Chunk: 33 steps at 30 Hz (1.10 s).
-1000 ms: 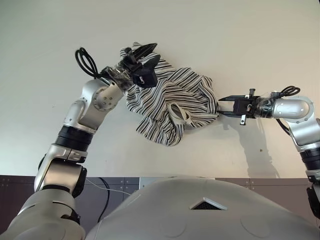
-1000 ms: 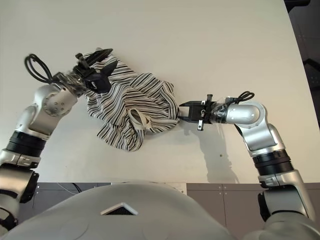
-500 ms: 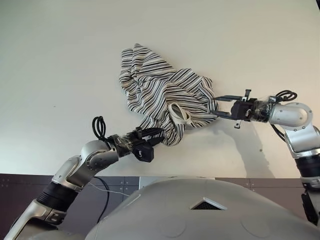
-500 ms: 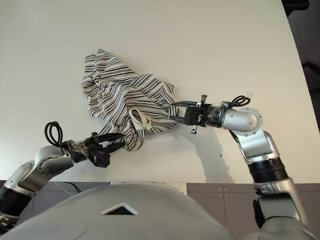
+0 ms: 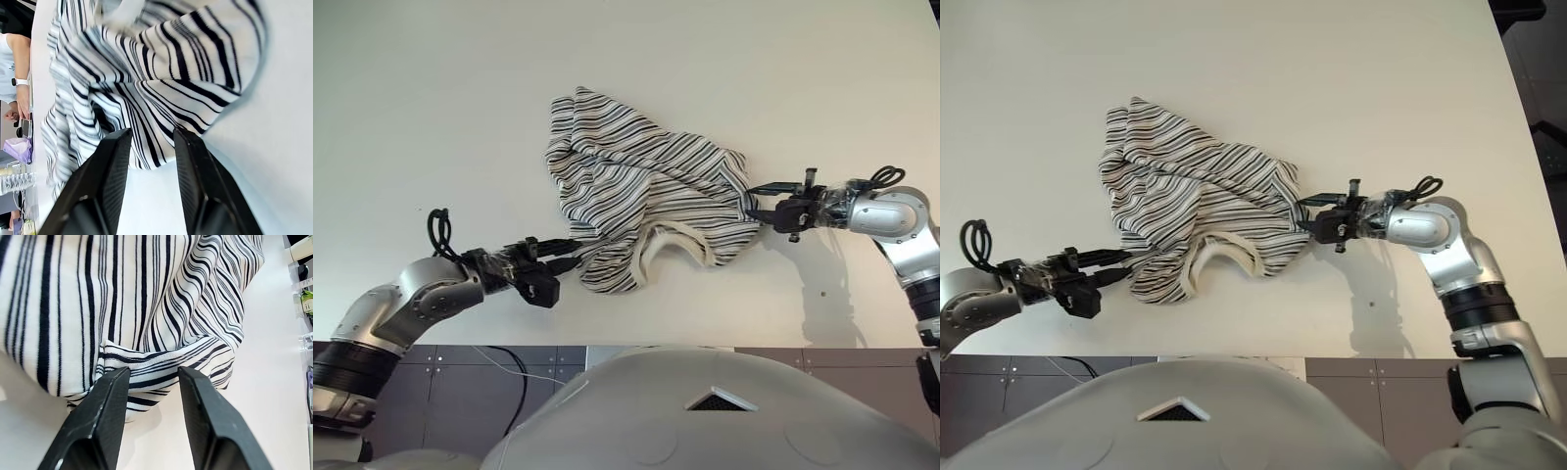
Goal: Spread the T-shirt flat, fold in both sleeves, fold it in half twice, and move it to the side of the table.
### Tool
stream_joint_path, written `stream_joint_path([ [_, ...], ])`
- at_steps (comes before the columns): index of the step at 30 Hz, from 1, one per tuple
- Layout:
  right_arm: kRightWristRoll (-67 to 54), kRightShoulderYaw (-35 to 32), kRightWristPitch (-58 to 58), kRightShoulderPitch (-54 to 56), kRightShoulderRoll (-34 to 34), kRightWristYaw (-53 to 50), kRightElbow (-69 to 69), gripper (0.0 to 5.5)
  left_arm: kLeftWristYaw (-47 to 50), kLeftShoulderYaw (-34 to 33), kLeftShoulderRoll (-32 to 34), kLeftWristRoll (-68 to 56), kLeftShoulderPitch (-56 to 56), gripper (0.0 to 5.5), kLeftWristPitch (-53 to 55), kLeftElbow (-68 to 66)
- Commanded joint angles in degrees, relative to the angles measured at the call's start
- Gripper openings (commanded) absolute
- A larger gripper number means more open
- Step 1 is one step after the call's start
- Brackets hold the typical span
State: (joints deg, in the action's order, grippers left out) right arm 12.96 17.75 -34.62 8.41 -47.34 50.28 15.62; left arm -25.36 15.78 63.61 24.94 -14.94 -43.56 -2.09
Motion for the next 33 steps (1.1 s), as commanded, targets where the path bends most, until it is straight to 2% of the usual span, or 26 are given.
stream_joint_path([
  [1, -2.9, -1.9, 2.5, -2.6, -2.5, 1.8, -5.8, 1.81, -4.3, 3.4, 3.2, 9.8, -1.8, 1.58, 3.8, -10.1],
  [3, -5.8, -4.0, 3.1, -3.4, -2.6, 1.3, -9.5, 1.81, -3.1, 2.3, 3.0, 7.7, -0.1, 1.58, 2.3, -10.3],
  [9, -10.3, -9.6, 2.4, -17.1, -9.4, 2.8, -19.4, 1.81, 2.4, -5.2, 2.6, -3.8, -0.5, 1.58, -6.5, -5.5],
  [12, -9.2, -11.3, 3.3, -21.5, -9.1, 1.0, -21.8, 1.81, 2.4, -8.6, 4.2, -6.4, -3.9, 1.58, -9.7, -3.3],
  [15, -7.7, -12.7, 5.0, -25.3, -7.6, -1.8, -24.3, 1.81, 2.0, -10.6, 5.3, -3.2, -5.8, 1.58, -13.0, -5.0],
  [18, -6.5, -12.7, 7.1, -26.6, -6.1, -3.7, -26.2, 1.81, 3.3, -9.7, 3.1, 4.9, -8.2, 1.58, -14.3, -5.1],
  [22, -5.2, -12.3, 9.3, -24.9, -4.8, -4.8, -27.0, 1.81, 4.6, -8.1, -0.9, 7.9, -10.3, 1.58, -12.5, -3.2],
  [30, -3.7, -10.7, 11.3, -23.2, -2.2, -5.8, -27.9, 1.81, 5.0, -5.0, -4.0, 13.3, -5.0, 1.58, -9.8, -6.4],
  [33, -3.8, -11.0, 10.9, -22.8, -2.3, -5.9, -27.4, 1.84, 4.8, -3.8, -4.5, 12.9, -5.0, 0.97, -9.6, -7.1],
])
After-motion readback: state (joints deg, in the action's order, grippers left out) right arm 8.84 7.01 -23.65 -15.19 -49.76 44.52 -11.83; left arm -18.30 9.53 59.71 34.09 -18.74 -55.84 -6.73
